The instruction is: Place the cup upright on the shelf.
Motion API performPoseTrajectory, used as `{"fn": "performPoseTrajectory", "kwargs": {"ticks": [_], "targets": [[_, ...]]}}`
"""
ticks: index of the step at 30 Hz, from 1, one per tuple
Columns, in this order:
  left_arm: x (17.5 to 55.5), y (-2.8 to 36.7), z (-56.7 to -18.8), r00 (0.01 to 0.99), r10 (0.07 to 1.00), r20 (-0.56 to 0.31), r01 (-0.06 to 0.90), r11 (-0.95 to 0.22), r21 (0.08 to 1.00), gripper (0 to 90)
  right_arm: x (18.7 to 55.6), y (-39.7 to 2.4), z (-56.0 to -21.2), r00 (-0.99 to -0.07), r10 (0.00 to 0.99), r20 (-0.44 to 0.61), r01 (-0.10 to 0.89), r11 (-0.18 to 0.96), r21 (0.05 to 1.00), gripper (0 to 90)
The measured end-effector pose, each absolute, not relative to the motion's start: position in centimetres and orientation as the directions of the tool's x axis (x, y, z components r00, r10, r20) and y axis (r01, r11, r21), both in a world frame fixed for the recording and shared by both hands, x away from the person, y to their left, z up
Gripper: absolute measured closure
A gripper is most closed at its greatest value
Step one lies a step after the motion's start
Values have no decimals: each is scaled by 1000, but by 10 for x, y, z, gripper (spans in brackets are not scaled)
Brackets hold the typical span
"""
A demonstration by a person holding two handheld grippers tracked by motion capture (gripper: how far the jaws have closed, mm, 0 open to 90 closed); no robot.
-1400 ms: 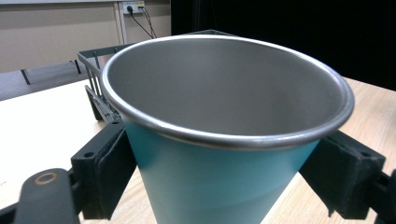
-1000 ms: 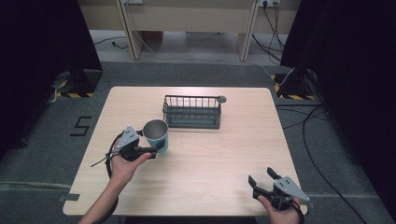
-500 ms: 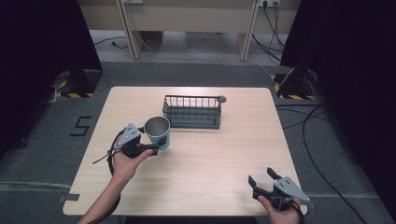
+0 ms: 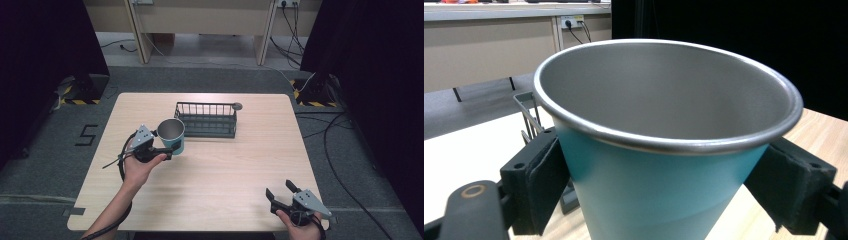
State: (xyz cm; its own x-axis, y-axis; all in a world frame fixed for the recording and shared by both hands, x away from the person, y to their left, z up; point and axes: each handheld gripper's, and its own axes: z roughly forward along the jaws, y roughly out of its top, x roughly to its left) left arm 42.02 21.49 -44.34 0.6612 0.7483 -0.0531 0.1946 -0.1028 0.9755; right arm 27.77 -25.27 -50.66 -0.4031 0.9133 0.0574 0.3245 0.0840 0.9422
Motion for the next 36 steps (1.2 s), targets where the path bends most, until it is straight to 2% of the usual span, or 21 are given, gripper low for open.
{"fn": "performPoseTrajectory", "kwargs": {"ticks": [36], "targets": [[446,198,-428,671,739,-57,189,-96,977,154,278,-252,-509,-407,912,55,326,88,941,198]]}}
